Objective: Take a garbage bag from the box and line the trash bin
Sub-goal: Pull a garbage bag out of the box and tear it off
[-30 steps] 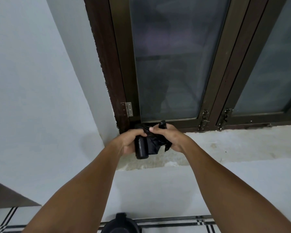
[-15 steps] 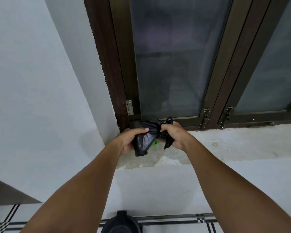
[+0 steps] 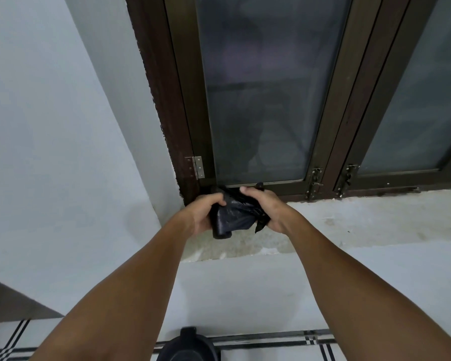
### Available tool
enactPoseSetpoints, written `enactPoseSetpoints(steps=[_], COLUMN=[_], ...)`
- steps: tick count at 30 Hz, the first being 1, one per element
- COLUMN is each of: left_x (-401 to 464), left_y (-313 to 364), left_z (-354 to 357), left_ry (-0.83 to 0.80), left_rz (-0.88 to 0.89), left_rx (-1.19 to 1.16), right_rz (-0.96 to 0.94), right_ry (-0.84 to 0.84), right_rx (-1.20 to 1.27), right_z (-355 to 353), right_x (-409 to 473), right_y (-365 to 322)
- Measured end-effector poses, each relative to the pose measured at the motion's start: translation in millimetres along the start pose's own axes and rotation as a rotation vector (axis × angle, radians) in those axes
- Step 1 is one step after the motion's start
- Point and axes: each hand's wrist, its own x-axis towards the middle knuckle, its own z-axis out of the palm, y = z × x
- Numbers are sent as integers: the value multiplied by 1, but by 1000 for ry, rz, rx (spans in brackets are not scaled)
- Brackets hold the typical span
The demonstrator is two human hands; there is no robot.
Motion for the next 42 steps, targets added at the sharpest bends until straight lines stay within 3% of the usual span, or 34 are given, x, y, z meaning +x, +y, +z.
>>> enactPoseSetpoints(steps=[2, 8, 12, 17, 28, 33, 37, 42], left_x=[4, 4, -7, -1, 3, -7, -7, -3], left_y=[-2, -6, -2, -5, -5, -2, -2, -6], left_z=[-4, -4, 0, -1, -5, 2, 4, 6], left_ry=[17, 21, 12, 88, 226, 144, 77, 137], left_rz=[28, 33, -43, 30, 26, -87, -91, 30], left_rx=[45, 89, -52, 45, 15, 3, -58, 70], right_rz=[-51, -47, -26, 8, -21, -3, 1, -10], right_ry=[-58, 42, 93, 68, 99, 85, 109, 158], right_rx=[-94, -168, -9, 216, -207, 165, 222, 253], right_z=[-3, -7, -4, -5, -18, -11, -8, -7], right_x=[-3, -1, -3, -5, -5, -4, -2, 3], right_y=[1, 4, 2, 3, 7, 6, 4, 2])
